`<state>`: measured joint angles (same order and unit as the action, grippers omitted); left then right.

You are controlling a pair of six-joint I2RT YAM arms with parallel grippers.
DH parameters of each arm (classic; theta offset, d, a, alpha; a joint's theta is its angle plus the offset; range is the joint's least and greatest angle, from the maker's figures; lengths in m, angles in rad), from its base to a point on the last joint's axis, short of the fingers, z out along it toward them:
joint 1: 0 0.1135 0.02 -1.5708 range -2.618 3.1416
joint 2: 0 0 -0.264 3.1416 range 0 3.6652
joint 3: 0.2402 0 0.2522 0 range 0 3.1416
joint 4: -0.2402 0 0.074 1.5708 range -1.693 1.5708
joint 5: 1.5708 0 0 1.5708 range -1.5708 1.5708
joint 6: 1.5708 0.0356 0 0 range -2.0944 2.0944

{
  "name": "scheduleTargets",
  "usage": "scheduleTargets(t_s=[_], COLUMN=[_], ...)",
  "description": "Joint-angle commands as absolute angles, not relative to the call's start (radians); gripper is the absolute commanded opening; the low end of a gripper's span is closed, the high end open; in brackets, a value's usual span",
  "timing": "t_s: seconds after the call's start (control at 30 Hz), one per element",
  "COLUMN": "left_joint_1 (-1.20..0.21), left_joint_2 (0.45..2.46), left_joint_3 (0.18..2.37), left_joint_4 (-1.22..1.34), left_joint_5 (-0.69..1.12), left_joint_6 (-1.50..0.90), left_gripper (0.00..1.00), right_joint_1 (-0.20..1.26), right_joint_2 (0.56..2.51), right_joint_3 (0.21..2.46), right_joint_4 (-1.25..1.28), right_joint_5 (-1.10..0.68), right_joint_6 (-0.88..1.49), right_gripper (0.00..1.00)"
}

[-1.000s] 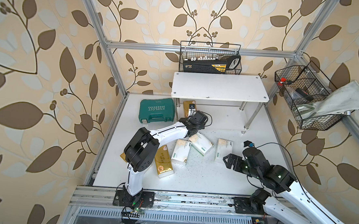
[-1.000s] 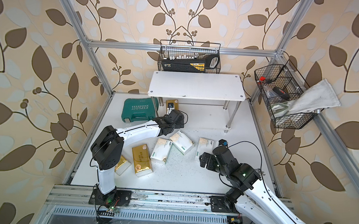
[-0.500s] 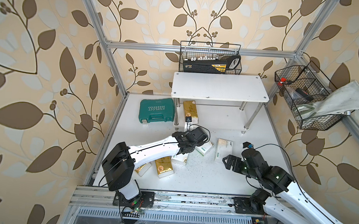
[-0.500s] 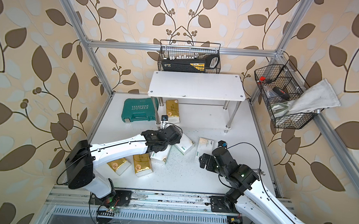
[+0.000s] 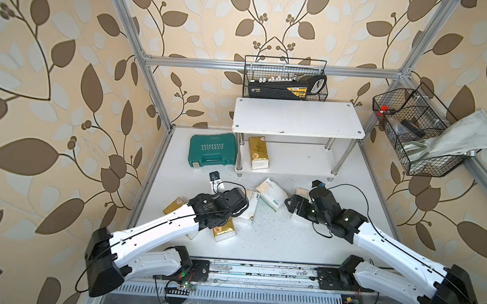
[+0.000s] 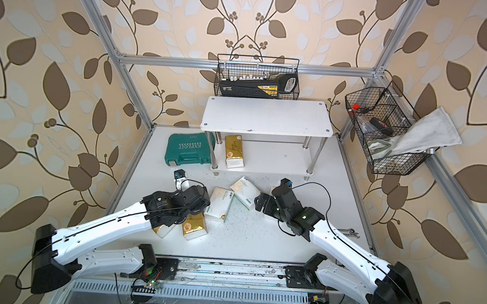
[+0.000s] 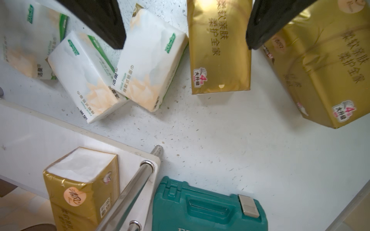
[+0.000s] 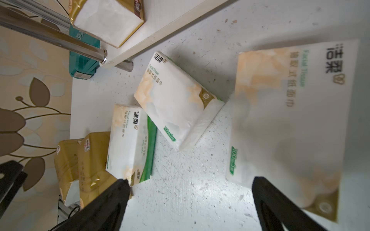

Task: Place the tissue boxes on the shelf by color
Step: Place a box of tissues on the shelf.

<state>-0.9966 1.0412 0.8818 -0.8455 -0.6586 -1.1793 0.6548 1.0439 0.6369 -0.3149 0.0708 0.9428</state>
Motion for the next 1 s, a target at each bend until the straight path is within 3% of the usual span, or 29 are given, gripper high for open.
scheduleTargets(t_s=[0.0, 0.27, 0.57, 0.97], left_joint_1=[-1.005, -1.038, -1.09, -1.103], left_joint_2=[0.974, 1.007, 1.01, 0.958], left_joint_3=[0.844, 0.841, 0.847, 0.842], left_joint_4=[-0.93, -0.979, -0.995, -1.032], left_joint_5=[-0.605, -0.5, -0.496, -0.506], left_joint_6=[-1.258, -1.281, -1.301, -1.325], left_gripper=[0.99, 0.99, 0.99, 0.99], right_joint_1=[0.66, 0.615, 0.502, 0.492], right_joint_2=[1.11, 1.333, 1.612, 1.867], right_joint_3=[0.701, 0.819, 1.006, 1.222], right_joint_4=[-0.131, 0.015, 0.054, 0.008], right_joint_5=[0.145, 0.245, 0.156, 0.047], right_joint_6=[0.989, 1.019, 1.086, 1.094], right_gripper=[0.99, 0.99, 0.99, 0.99])
